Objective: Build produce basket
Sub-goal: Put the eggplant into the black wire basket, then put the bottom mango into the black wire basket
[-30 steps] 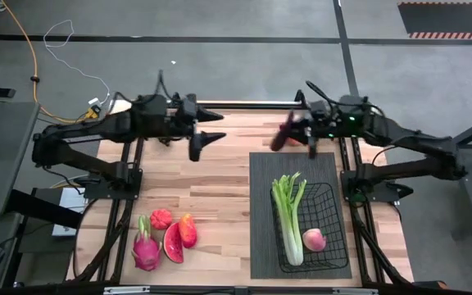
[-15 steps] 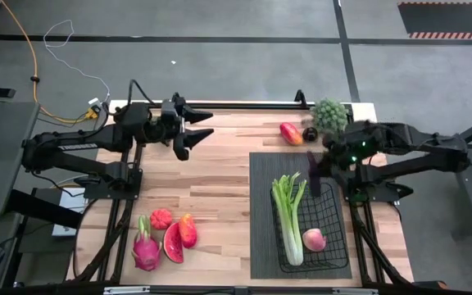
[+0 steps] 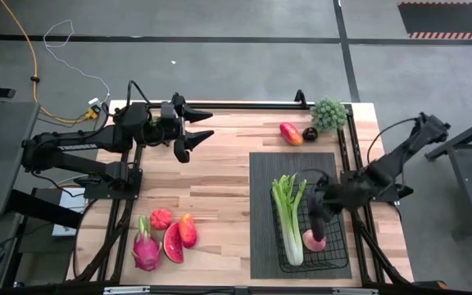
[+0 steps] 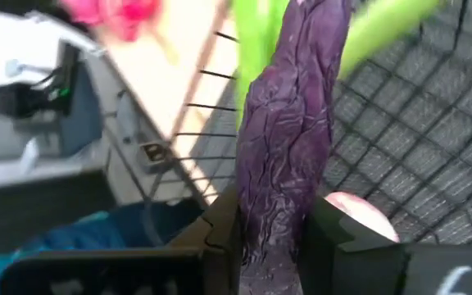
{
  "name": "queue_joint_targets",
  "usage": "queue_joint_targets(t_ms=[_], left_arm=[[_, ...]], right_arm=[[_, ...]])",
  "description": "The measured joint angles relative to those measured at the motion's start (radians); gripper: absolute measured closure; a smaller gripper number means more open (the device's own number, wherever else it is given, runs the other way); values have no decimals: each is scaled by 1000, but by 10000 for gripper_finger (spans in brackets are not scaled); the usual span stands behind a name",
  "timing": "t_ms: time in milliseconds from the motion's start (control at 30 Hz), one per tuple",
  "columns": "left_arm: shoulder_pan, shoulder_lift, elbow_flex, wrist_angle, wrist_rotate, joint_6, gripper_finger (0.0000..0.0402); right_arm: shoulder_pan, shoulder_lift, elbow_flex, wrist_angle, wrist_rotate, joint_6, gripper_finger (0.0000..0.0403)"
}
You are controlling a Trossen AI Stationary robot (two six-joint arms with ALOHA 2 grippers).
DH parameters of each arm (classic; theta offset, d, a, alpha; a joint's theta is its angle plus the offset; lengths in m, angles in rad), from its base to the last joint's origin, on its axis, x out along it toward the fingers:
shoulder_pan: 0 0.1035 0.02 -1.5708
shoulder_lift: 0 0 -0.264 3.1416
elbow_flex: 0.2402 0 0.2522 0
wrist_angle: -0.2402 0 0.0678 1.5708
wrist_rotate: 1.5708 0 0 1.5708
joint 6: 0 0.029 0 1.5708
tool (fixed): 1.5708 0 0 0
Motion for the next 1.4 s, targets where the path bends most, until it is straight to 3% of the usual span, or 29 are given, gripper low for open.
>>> queue_joint_targets(t_ms=[167,400,700,1100,1400], left_arm=[[1,-9,0,0,-49,23,135],[4,-10,0,1,-49,16,135],[4,-10,0,1,-49,15,135],[4,-10,0,46,-76,7,135],[4,-10,0,54,-61,7,135]], right_arm=[[54,117,10,-14,89,81,342],[53,175,62,-190,152,148,340],[56,255,63,-247,99,204,338],[45,317,63,-286,19,316,296],[45,316,93,-316,-69,355,208]])
